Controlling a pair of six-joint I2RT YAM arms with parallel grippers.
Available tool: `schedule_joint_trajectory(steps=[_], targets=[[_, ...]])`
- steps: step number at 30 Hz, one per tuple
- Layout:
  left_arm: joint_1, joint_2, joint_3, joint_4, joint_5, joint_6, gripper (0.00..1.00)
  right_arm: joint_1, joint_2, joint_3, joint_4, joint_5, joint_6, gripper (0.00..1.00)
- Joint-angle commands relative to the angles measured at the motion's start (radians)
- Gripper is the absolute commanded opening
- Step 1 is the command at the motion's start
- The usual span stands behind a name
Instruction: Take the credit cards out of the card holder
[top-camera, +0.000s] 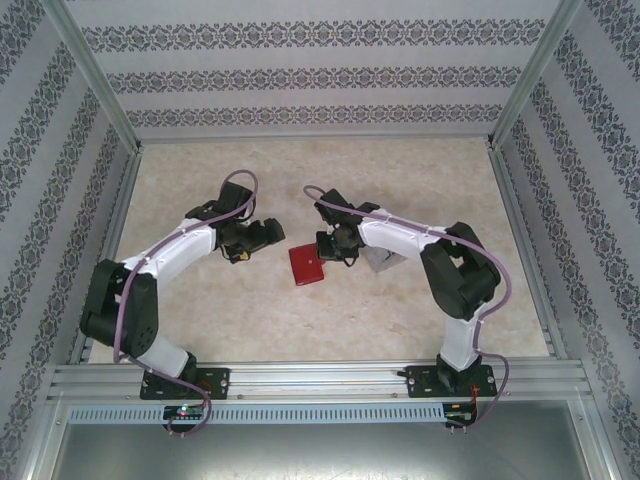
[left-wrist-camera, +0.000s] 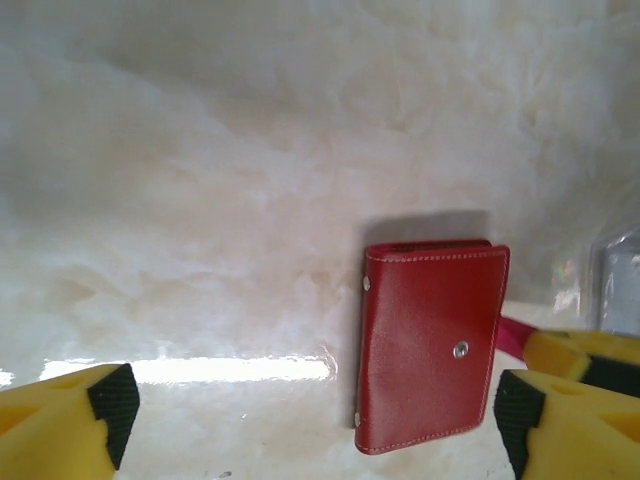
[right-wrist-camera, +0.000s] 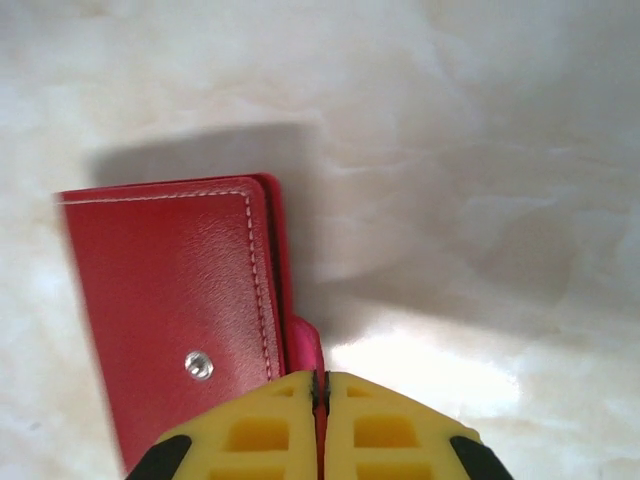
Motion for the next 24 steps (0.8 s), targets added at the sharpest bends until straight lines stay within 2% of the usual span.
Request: schedule_joint_trajectory(steps=[1,10,18,24], targets=[[0.030,-0.060,-0.025,-0.029,-0.063,0.022,0.99,0.032,-0.100,-0.010,0.044,-0.051,-0.030,0.04],[0.062,-0.148,-0.074,0.000,-0.087,-0.004,0.99,0.120,-0.074,0.054,0.064,-0.086,0.005,0.05],[0.063,-0.152,-0.122,0.047,-0.026,-0.040,0.99,0.121,-0.034,0.091,0.030,-0.021,0.022,0.05],[0.063,-0.157,-0.122,0.048,-0.028,-0.038,0.99,0.119,-0.037,0.108,0.070,-0.063,0.015,0.05]])
